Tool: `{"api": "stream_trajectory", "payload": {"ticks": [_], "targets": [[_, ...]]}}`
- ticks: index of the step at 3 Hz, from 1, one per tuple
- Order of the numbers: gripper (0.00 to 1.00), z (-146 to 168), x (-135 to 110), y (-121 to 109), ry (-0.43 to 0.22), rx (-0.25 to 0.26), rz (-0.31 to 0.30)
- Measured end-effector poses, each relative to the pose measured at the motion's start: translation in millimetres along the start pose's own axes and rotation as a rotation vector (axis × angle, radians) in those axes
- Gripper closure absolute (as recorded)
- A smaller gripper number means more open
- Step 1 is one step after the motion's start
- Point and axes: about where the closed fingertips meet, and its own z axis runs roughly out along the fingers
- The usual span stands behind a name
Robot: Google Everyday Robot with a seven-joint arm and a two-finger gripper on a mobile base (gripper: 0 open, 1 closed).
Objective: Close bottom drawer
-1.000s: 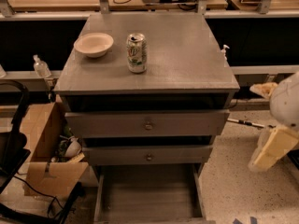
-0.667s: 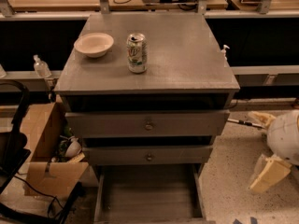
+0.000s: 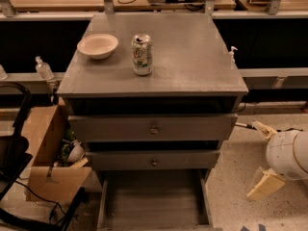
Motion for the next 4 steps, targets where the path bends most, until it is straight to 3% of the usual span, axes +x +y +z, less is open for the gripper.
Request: {"api": "stream_trajectory", "payload": {"ticks": [1, 2, 3, 4], "targets": [[0.0, 5, 0, 3, -0.007, -0.006, 0.002], [0.0, 34, 5, 17, -0.038, -0.019, 0.015], [0.02, 115, 39, 50, -0.131, -0.039, 0.091], [0.25, 180, 70, 69, -0.19, -0.047, 0.163]]}}
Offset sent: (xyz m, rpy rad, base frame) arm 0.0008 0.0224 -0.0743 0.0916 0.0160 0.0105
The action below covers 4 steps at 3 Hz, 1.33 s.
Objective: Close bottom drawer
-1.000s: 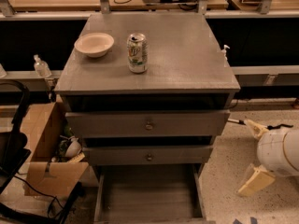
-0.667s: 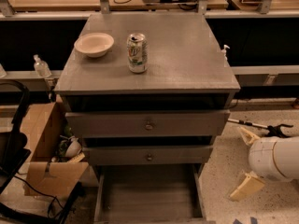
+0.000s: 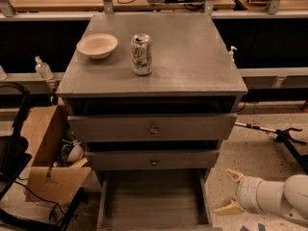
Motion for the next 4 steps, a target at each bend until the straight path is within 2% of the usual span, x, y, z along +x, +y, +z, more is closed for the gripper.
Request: {"api": "stream_trajectory", "payload": {"ticks": [1, 2, 3, 4], "targets": [[0.49, 53, 47, 17, -0.022, -0.011, 0.076], [0.72, 94, 92, 46, -0.013, -0.038, 0.166], [0.95, 127, 125, 89, 0.01, -0.091, 0.25], [1.0, 136, 132, 99, 0.008, -0.109, 0.271]]}}
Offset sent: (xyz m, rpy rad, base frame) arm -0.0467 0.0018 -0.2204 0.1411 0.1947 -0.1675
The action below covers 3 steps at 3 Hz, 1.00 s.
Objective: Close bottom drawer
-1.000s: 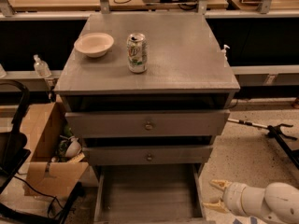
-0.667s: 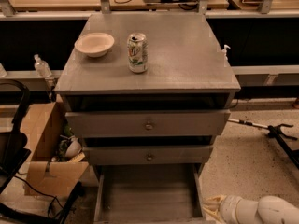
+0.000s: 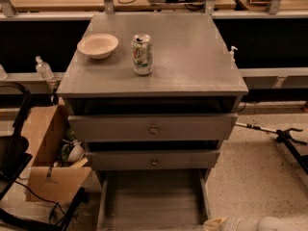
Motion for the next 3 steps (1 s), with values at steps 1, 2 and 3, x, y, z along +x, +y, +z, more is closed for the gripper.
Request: {"api": "stream_trajectory", "payload": {"ticks": [1, 2, 3], "targets": [[1.0, 4, 4, 0, -0.005, -0.01, 0.01], [1.0, 19, 45, -8, -0.024, -0.018, 0.033], [1.0, 57, 93, -5, -0.06, -0.045, 0.078]]}}
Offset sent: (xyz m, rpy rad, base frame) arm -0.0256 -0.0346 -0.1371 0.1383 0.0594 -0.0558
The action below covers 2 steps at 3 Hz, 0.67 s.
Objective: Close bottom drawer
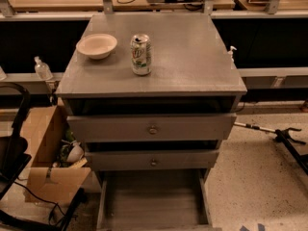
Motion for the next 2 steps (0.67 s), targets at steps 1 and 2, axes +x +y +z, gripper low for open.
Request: {"api": "stream_trajectory", "payload": {"ticks": [1, 2], "targets": [[1.0, 30, 33, -1, -0.03, -0.026, 0.04], [1.0, 58, 49, -1, -0.061, -0.053, 0.062]]}}
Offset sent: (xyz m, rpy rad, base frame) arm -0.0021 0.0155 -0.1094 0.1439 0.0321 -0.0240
